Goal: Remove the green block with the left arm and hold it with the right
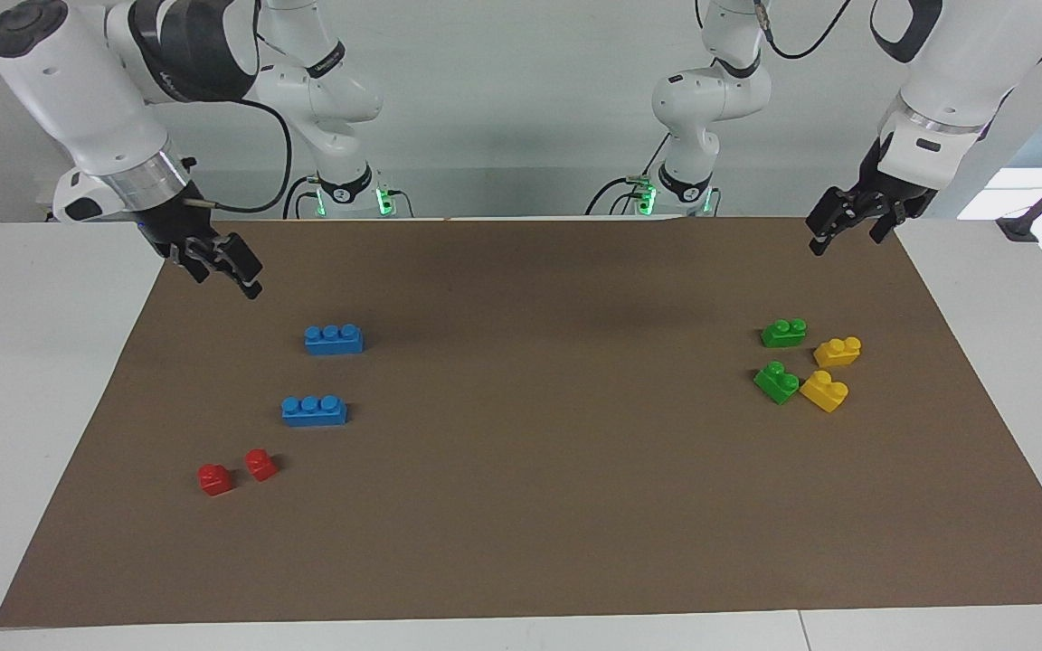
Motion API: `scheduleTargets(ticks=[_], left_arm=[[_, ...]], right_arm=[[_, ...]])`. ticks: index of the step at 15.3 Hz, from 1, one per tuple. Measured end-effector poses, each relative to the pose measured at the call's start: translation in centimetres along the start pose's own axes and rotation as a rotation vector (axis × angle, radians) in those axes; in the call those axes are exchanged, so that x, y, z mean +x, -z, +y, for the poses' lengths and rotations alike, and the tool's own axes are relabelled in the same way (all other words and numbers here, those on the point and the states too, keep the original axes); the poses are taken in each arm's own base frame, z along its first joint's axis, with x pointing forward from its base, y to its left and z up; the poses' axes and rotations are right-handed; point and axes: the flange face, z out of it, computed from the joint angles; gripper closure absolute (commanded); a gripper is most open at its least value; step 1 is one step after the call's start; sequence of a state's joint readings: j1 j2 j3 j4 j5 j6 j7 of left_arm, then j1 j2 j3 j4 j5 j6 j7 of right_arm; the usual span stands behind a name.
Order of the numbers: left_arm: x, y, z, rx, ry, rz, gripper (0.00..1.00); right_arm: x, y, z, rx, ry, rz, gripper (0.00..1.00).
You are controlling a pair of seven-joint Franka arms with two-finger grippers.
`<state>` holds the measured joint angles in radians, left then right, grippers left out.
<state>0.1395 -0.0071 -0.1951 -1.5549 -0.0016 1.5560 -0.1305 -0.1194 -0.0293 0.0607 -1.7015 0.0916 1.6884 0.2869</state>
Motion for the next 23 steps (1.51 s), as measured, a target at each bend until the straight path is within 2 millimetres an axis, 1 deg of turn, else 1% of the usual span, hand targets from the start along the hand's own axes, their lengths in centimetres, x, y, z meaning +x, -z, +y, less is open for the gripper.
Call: scheduleTargets(ticks=[3, 6, 12, 16, 19, 23], left_arm=[[0.1, 0.0, -0.3, -0.002, -0.066, -0.001, 0.00], [0.1, -0.1, -0.4, -0.001, -0.093, -0.001, 0.00], [0.1, 0.0, -0.6, 0.001, -0.100, 0.001, 0.00], [0.1, 0.0, -0.6, 0.001, -0.100, 0.001, 0.00], [0.1, 0.0, -0.5, 0.001, -0.101, 0.001, 0.00], [0.1, 0.0, -0.5, 0.001, -0.102, 0.001, 0.00]], right_arm=[[-1.7, 1.1, 0.5, -0.030, 0.045, -0.047, 0.00], [-2.8, 1.2, 0.6, -0.042, 0.048, -0.088, 0.00], [-2.7, 1.0, 1.1, -0.047, 0.039, -0.097, 0.00], [-2.5, 1.0, 1.9, -0.113, 0.047, -0.078, 0.00], [-2.5, 1.1, 1.8, -0.117, 0.092, -0.077, 0.00], [-2.6, 1.1, 1.7, -0.112, 0.223, -0.085, 0.00]])
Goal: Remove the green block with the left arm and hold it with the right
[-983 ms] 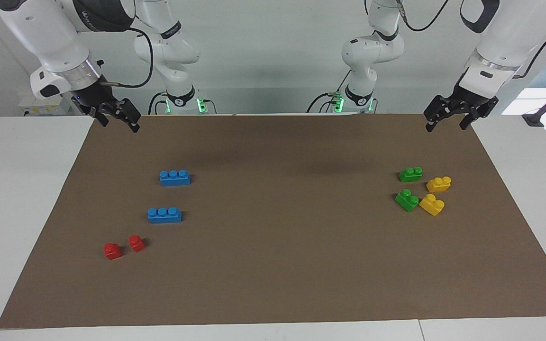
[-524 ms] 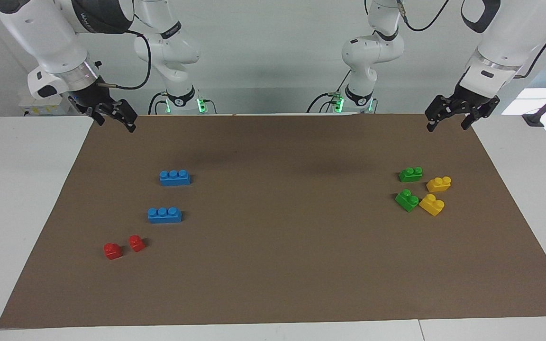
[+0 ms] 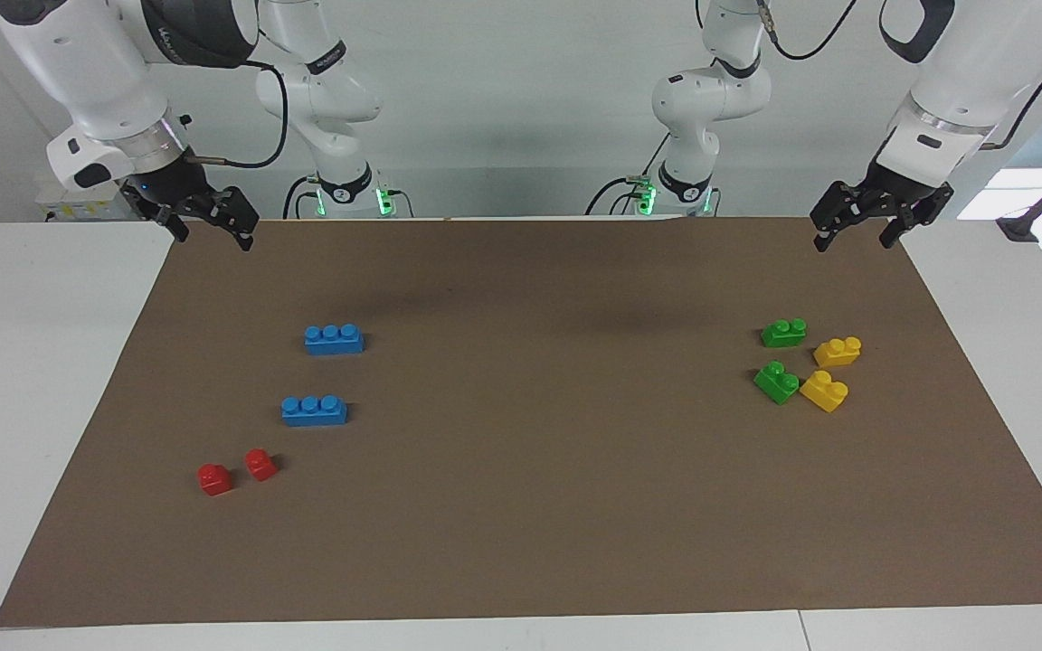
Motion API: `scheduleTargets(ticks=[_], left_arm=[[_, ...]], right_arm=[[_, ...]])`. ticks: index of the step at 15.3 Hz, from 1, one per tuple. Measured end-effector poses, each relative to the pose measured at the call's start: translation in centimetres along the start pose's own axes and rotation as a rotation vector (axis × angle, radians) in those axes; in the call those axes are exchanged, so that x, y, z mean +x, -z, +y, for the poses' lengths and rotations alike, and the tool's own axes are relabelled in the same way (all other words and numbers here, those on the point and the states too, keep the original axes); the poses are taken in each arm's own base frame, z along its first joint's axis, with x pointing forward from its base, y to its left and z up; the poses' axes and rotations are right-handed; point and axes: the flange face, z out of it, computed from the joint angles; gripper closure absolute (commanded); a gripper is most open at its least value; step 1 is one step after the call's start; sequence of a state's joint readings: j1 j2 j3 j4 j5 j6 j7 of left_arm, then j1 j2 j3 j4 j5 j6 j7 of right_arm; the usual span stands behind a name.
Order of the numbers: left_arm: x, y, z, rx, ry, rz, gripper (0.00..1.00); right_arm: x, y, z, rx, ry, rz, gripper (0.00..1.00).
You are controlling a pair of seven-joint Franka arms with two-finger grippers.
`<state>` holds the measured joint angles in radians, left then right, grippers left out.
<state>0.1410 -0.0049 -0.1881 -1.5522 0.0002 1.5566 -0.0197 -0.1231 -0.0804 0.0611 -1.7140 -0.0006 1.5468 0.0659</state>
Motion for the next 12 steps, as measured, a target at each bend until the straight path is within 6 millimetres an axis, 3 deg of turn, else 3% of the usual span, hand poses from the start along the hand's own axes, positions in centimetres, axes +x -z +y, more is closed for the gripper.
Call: scheduleTargets(ticks=[12], left_arm=[[0.00, 0.00, 0.02, 0.000, -0.002, 0.000, 0.00]], right_arm=[[-0.03, 0.01, -0.32, -0.001, 0.063, 0.000, 0.00]])
